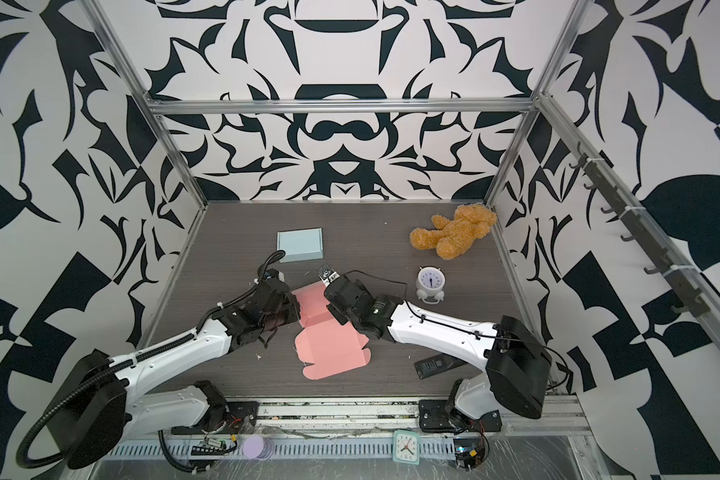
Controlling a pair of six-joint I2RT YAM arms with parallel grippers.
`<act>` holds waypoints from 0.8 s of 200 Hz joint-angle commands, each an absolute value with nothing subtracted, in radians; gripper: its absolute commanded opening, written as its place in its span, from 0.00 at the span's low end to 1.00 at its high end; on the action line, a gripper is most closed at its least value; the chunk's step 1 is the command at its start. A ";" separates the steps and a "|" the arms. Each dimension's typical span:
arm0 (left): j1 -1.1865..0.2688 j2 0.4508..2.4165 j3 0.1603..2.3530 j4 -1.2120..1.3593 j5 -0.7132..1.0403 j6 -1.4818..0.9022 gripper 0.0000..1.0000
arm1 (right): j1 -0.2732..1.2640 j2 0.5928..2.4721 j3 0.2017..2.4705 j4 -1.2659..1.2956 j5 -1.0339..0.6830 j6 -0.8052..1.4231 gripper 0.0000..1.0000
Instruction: Fold the paper box
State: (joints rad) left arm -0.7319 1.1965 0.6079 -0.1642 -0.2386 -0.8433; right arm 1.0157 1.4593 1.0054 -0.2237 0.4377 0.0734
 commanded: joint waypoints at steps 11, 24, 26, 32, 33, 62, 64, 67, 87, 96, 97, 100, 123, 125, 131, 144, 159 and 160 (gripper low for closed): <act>-0.774 1.211 0.635 -0.135 -0.286 -0.906 0.00 | 1.032 1.480 1.052 -0.235 0.560 0.040 0.30; -0.783 1.219 0.635 -0.124 -0.288 -0.919 0.00 | 1.038 1.495 1.057 -0.235 0.577 0.026 0.30; -0.784 1.221 0.634 -0.123 -0.288 -0.921 0.00 | 1.040 1.496 1.057 -0.234 0.581 0.024 0.30; -0.786 1.225 0.635 -0.118 -0.288 -0.924 0.00 | 1.041 1.503 1.058 -0.233 0.586 0.019 0.29; -0.787 1.226 0.635 -0.117 -0.289 -0.924 0.00 | 1.041 1.502 1.058 -0.233 0.587 0.018 0.29; -0.802 1.242 0.643 -0.107 -0.295 -0.933 0.00 | 1.043 1.506 1.047 -0.217 0.613 0.008 0.27; -0.803 1.244 0.643 -0.106 -0.296 -0.934 0.00 | 1.043 1.506 1.047 -0.216 0.613 0.008 0.27; -0.804 1.245 0.644 -0.105 -0.295 -0.935 0.00 | 1.043 1.506 1.046 -0.212 0.614 0.008 0.26; -0.808 1.247 0.643 -0.097 -0.294 -0.939 0.00 | 1.043 1.513 1.042 -0.208 0.622 0.008 0.27; -0.811 1.247 0.644 -0.095 -0.296 -0.940 0.00 | 1.043 1.516 1.042 -0.206 0.627 0.011 0.30; -0.811 1.246 0.644 -0.095 -0.296 -0.940 0.00 | 1.043 1.516 1.042 -0.206 0.627 0.011 0.30; -0.812 1.246 0.644 -0.095 -0.297 -0.939 0.00 | 1.043 1.515 1.042 -0.203 0.629 0.012 0.31; -0.813 1.241 0.641 -0.096 -0.299 -0.942 0.00 | 1.042 1.501 1.027 -0.184 0.647 0.017 0.34; -0.813 1.241 0.639 -0.095 -0.298 -0.942 0.00 | 1.042 1.500 1.024 -0.182 0.651 0.016 0.34; -0.813 1.239 0.640 -0.095 -0.301 -0.942 0.00 | 1.044 1.497 1.020 -0.178 0.660 0.016 0.33; -0.813 1.238 0.637 -0.095 -0.299 -0.944 0.00 | 1.044 1.493 1.010 -0.164 0.674 0.015 0.33; -0.815 1.235 0.639 -0.095 -0.298 -0.943 0.00 | 1.043 1.489 0.994 -0.147 0.684 0.015 0.33; -0.814 1.235 0.638 -0.095 -0.298 -0.943 0.00 | 1.043 1.489 0.994 -0.147 0.686 0.014 0.33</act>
State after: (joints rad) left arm -0.8082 1.2449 0.6102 -0.1097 -0.2920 -0.9268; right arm 1.0386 1.5188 1.0122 -0.1967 0.6289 0.0143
